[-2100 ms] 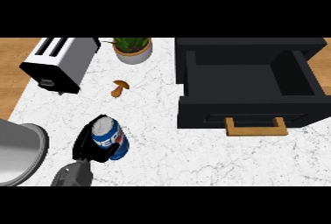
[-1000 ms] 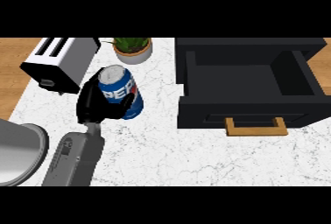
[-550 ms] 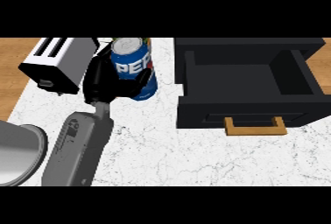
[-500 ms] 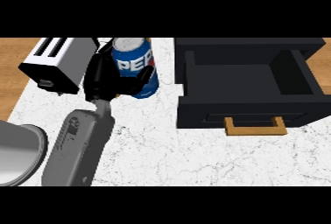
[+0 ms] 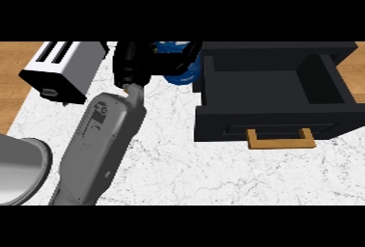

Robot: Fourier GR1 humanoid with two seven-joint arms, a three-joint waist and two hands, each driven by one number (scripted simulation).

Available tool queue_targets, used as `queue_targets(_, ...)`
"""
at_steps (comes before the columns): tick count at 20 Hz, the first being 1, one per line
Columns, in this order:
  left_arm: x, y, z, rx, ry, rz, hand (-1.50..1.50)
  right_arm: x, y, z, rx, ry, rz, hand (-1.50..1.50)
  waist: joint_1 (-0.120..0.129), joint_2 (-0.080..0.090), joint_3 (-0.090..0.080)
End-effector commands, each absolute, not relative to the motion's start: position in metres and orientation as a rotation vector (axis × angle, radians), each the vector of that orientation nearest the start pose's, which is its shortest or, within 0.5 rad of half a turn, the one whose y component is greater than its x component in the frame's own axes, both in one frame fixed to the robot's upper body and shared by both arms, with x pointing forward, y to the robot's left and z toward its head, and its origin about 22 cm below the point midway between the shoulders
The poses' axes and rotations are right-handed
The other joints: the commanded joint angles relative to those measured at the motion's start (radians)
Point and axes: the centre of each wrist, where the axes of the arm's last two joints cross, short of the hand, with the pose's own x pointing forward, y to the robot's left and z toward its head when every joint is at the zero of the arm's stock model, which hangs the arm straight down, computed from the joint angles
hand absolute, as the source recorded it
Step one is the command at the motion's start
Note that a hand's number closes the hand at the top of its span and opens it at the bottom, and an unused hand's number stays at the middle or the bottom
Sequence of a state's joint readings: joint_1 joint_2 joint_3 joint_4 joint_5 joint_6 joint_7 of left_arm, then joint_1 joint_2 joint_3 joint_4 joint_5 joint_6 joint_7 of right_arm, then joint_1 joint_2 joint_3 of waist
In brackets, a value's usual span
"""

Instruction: Pick up the can, place it into the drawer and close the drawer

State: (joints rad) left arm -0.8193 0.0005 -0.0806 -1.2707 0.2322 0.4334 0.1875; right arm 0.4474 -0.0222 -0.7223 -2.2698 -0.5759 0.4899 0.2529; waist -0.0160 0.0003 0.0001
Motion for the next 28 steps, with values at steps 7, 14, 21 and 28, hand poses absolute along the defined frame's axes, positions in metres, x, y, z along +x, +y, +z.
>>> queue_targets(7, 0.402, 0.044, 0.198, -0.158, -1.745, 0.088, 1.5, 0.077, -0.375, 0.121, -0.142, -1.796, -0.147, -1.5, -0.012, 0.004, 0.0)
queue_targets(14, 0.409, 0.015, 0.228, -0.189, -1.723, 0.075, 1.5, 0.081, -0.359, 0.113, -0.122, -1.801, -0.125, -1.5, -0.019, 0.005, 0.001)
queue_targets(21, 0.416, 0.0, 0.22, -0.164, -1.718, 0.067, 1.5, 0.074, -0.368, 0.112, -0.13, -1.807, -0.12, -1.5, -0.039, 0.008, 0.001)
queue_targets(28, 0.422, -0.003, 0.2, -0.144, -1.698, 0.063, 1.5, 0.086, -0.348, 0.131, -0.116, -1.823, -0.115, -1.5, -0.049, 0.014, 0.001)
